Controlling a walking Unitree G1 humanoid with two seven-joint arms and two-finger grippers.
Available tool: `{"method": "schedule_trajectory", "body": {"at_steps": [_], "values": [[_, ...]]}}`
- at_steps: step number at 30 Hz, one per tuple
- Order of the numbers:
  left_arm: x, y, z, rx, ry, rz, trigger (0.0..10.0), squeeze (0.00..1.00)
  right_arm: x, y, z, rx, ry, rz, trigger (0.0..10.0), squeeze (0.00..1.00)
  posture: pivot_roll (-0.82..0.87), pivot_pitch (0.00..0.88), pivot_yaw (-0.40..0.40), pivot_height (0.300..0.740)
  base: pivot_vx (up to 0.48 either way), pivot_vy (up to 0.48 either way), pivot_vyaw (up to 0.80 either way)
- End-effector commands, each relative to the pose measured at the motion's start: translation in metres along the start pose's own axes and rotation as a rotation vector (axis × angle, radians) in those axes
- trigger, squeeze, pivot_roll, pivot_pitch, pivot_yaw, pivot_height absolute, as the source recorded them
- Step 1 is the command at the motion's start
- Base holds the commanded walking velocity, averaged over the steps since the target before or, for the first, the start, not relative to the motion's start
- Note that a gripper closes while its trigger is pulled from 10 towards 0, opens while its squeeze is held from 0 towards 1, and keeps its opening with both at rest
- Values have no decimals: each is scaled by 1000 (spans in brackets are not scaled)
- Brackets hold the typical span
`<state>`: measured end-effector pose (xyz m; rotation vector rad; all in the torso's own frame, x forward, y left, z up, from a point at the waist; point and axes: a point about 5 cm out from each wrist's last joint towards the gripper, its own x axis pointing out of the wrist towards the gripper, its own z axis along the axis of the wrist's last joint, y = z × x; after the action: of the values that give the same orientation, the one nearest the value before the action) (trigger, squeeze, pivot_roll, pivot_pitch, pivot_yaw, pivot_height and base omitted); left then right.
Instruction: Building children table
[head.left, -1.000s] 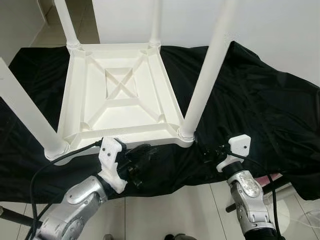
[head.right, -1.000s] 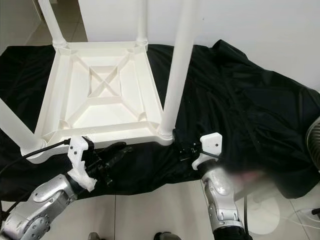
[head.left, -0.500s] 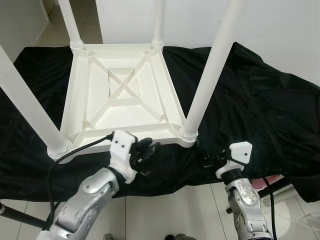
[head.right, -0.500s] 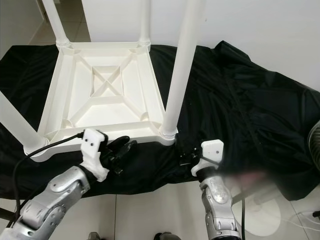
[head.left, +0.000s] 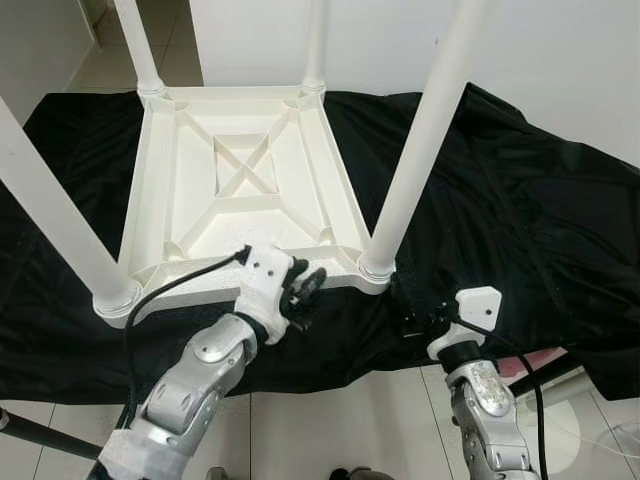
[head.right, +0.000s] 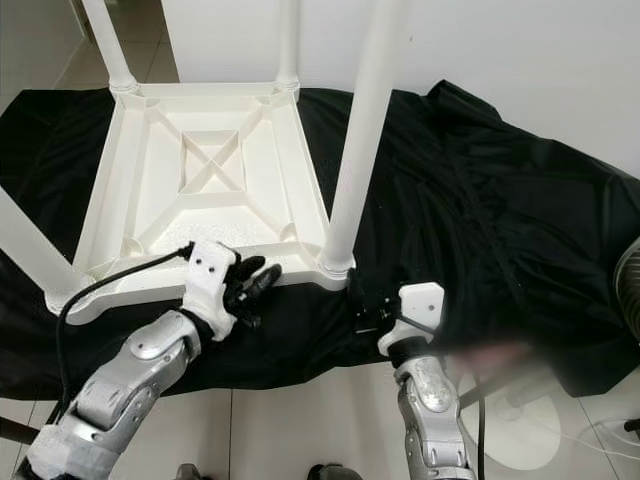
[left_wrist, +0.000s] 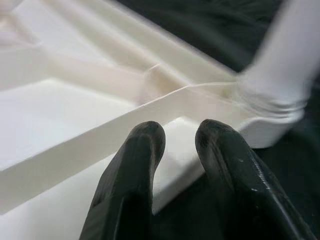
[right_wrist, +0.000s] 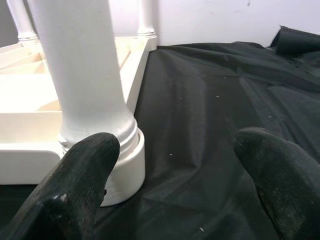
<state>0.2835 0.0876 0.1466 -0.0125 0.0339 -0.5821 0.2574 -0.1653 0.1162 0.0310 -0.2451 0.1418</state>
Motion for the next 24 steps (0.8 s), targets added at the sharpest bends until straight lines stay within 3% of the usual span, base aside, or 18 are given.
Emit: {"method": "schedule_trajectory", "body": {"at_steps": [1, 8, 24], "values": [[0, 8, -6, 2, 42, 97, 10000, 0, -2, -1, -2, 6, 17, -13, 10000, 0, -32, 134, -24, 740, 0, 0, 0], [3, 19, -12, 23, 134, 199, 10000, 0, -2, -9, 2, 3, 10, -35, 10000, 0, -39, 135, -23, 740, 0, 0, 0], [-1, 27, -14, 73, 290, 189, 10000, 0, 12, -20, 19, 40, -51, -92, 10000, 0, -26, 136, -24, 740, 0, 0, 0]]}}
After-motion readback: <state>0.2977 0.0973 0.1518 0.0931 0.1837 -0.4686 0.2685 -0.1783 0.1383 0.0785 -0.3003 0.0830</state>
